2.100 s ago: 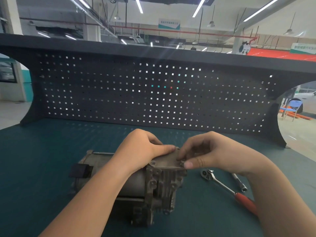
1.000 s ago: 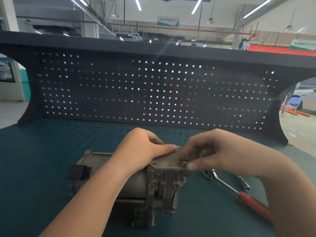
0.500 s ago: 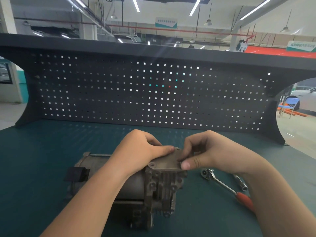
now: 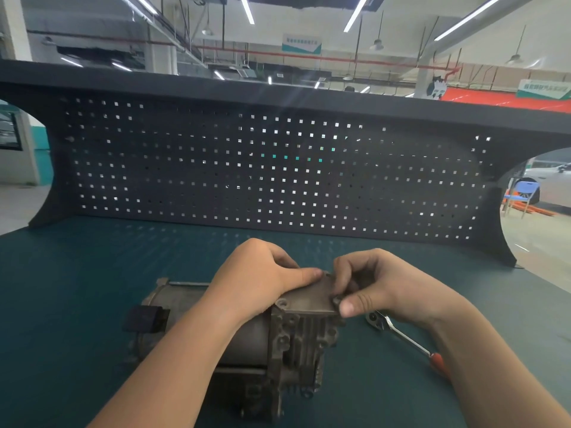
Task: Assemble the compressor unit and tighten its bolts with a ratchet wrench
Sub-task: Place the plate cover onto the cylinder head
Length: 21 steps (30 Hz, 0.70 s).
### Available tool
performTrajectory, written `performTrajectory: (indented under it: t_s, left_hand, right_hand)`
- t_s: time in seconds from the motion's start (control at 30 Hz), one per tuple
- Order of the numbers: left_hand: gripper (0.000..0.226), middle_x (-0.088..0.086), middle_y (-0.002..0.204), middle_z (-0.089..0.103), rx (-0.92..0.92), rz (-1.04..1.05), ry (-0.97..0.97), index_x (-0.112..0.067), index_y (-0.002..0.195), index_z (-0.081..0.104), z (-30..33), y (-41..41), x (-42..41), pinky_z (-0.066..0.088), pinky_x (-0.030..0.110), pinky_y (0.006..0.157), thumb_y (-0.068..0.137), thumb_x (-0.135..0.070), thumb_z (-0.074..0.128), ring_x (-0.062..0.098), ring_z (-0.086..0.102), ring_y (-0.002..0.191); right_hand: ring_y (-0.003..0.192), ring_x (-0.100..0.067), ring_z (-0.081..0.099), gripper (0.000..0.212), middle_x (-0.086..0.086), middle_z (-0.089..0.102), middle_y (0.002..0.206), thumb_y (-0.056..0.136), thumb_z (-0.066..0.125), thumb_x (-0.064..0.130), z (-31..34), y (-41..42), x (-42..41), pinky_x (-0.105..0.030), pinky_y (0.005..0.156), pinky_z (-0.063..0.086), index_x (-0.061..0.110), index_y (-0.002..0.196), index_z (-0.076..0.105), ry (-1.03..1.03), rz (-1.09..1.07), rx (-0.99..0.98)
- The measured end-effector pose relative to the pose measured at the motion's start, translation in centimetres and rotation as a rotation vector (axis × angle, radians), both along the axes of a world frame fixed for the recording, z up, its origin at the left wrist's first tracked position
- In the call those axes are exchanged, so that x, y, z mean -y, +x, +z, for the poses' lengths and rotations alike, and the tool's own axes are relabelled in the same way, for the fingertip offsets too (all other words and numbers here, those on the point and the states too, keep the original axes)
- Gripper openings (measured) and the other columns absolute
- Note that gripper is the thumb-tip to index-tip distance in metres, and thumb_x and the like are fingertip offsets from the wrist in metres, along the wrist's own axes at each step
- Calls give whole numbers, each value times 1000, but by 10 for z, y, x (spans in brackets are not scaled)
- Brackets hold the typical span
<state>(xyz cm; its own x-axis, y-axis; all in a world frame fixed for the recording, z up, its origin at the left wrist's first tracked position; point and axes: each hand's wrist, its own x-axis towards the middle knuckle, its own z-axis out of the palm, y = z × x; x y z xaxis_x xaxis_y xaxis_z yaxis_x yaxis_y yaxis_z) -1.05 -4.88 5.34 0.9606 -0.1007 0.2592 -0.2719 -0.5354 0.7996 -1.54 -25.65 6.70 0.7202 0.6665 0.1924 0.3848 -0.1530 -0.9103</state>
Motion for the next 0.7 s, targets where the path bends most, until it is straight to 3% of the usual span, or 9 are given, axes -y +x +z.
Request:
performTrajectory:
  t_s: [0.17,0.37,0.53,0.7]
  left_hand:
    - [35,-17,61,69,1,0,-2,-30,72,75,-1,1,0,45,24,60,62,-64,78,-3,63,56]
    - [34,-19,62,69,11,7,11,-31,71,75,-2,3,0,46,24,61,62,-64,78,-3,63,57]
    - [35,-19,62,69,14,13,6,-32,70,75,-3,4,0,44,24,60,61,-65,77,-5,63,56]
    - [38,-19,63,70,18,8,6,-30,72,75,-3,5,-1,51,27,64,61,-66,78,1,66,63]
  right_hand:
    - [70,-7,55,36,8,56,72,59,87,45,-1,1,3,-15,69,43,20,84,79,36,23,17]
    - [72,-3,60,31,12,61,72,59,86,47,-1,0,0,-12,71,44,23,78,79,34,-5,45]
    - [76,-6,63,14,9,67,77,67,79,28,10,-8,1,-15,74,47,24,79,77,-78,-57,96]
    - [59,-4,55,27,6,65,63,57,88,40,19,-18,-7,-15,57,42,24,66,68,-246,-244,206]
